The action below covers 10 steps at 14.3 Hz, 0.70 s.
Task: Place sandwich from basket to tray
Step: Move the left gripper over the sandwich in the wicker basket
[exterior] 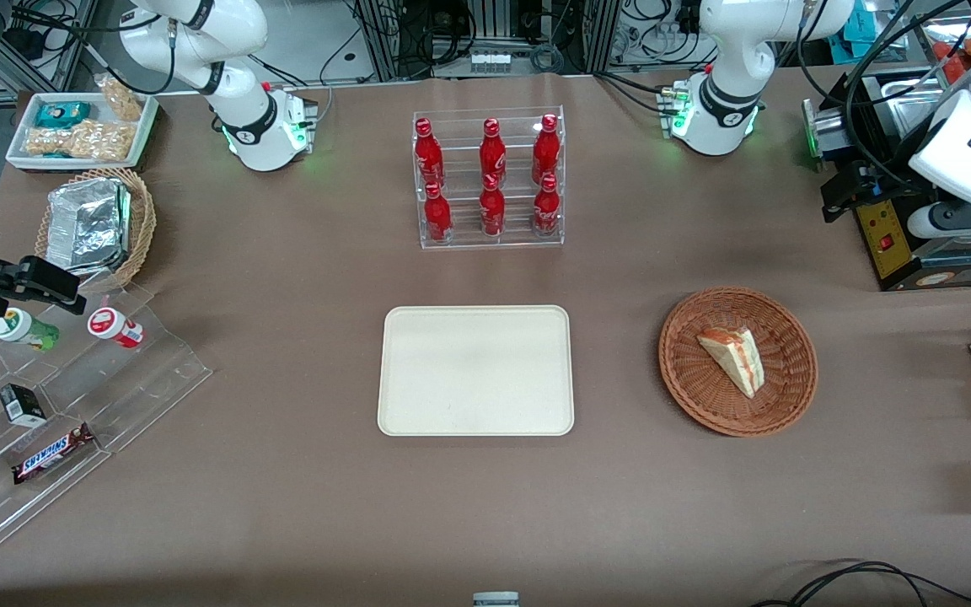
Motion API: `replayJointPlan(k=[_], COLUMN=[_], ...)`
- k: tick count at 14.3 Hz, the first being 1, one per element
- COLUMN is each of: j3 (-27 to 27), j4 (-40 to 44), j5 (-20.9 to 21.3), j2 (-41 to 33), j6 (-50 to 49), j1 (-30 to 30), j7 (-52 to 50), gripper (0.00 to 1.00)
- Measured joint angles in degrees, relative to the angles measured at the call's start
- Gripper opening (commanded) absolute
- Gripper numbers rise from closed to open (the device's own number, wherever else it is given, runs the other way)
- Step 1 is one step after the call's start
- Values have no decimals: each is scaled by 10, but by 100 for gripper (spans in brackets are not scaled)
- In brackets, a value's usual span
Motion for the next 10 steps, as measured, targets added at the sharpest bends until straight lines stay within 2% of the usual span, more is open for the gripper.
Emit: replayJointPlan(k=[6, 10], j3=[2, 12], j4=[-1, -6], j5=[0, 0], j2=[3, 48], j6=[2, 30], j1=[1, 2], j7=[0, -4], gripper=[100, 100])
